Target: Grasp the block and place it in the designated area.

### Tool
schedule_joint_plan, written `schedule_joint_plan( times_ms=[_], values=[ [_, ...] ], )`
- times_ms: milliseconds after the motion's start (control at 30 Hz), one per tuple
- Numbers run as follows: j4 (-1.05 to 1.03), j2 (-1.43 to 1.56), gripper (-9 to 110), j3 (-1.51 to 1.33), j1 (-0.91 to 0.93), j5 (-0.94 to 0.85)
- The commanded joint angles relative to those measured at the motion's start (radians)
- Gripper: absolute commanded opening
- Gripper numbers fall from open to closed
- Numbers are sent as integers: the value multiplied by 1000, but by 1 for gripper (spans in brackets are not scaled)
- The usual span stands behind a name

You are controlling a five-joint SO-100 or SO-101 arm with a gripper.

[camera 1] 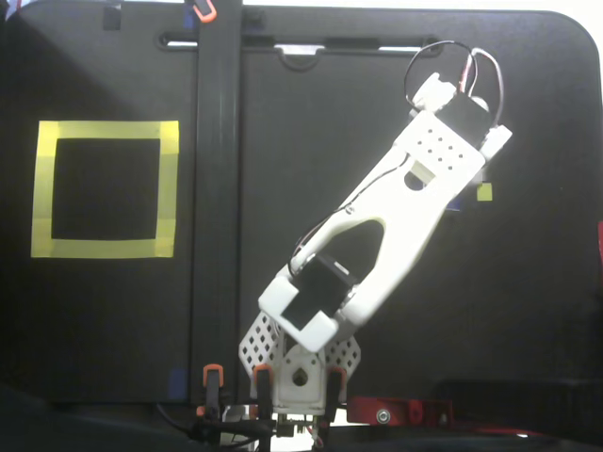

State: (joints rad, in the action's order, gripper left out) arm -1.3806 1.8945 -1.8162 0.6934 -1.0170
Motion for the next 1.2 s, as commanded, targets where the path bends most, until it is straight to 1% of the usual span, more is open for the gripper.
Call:
schedule_joint_plan(
  times_ms=[0, 133, 267, 400, 633, 733, 1167],
  values=[
    [17, 0, 0, 43, -8, -227],
    [18, -2, 0, 41, -14, -548],
    [18, -2, 0, 41, -15, -779],
    [12, -2, 0, 41, -15, -950],
    [-15, 2, 0, 43, -20, -1192],
    [-28, 2, 0, 43, -20, -1233],
    [-40, 2, 0, 41, -2, -1227]
  ],
)
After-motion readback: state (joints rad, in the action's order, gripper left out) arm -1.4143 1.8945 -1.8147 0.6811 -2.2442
